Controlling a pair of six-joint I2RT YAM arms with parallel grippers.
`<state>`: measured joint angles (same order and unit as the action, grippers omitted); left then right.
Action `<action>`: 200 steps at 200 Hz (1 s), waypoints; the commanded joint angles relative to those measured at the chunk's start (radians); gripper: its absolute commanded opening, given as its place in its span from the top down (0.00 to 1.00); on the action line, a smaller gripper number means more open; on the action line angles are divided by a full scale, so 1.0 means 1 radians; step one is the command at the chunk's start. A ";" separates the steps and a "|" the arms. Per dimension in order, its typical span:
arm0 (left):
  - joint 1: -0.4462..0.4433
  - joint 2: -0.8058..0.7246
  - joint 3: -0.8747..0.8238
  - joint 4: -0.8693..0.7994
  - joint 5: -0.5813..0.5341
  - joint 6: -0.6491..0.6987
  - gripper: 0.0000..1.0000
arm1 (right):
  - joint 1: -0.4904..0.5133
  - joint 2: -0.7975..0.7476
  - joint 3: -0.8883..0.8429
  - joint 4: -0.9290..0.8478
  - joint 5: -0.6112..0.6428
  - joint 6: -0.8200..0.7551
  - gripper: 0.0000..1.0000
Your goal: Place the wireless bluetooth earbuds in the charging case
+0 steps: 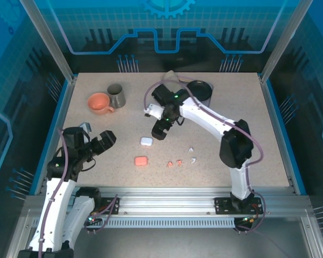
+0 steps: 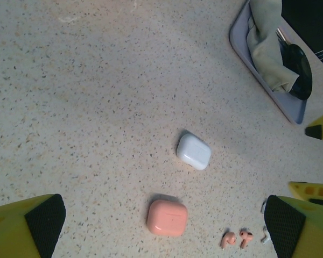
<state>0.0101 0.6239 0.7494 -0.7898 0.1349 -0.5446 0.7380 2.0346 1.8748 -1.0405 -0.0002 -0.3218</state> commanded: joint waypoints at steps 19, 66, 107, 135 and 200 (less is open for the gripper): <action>-0.001 -0.046 0.054 -0.079 -0.039 0.029 0.01 | 0.059 0.160 0.192 -0.206 0.081 -0.064 0.01; -0.001 -0.054 0.067 -0.093 -0.055 0.038 0.01 | 0.087 0.286 0.356 -0.258 0.098 -0.093 0.01; -0.001 -0.052 0.072 -0.099 -0.067 0.041 0.01 | 0.111 0.411 0.458 -0.309 0.117 -0.117 0.03; -0.001 -0.052 0.072 -0.100 -0.073 0.040 0.01 | 0.119 0.445 0.489 -0.309 0.099 -0.122 0.05; -0.001 -0.034 0.081 -0.097 -0.075 0.040 0.01 | 0.135 0.519 0.547 -0.323 0.091 -0.129 0.08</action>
<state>0.0101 0.5812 0.7925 -0.8711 0.0715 -0.5217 0.8520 2.5145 2.3791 -1.3128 0.0975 -0.4202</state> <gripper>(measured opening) 0.990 0.921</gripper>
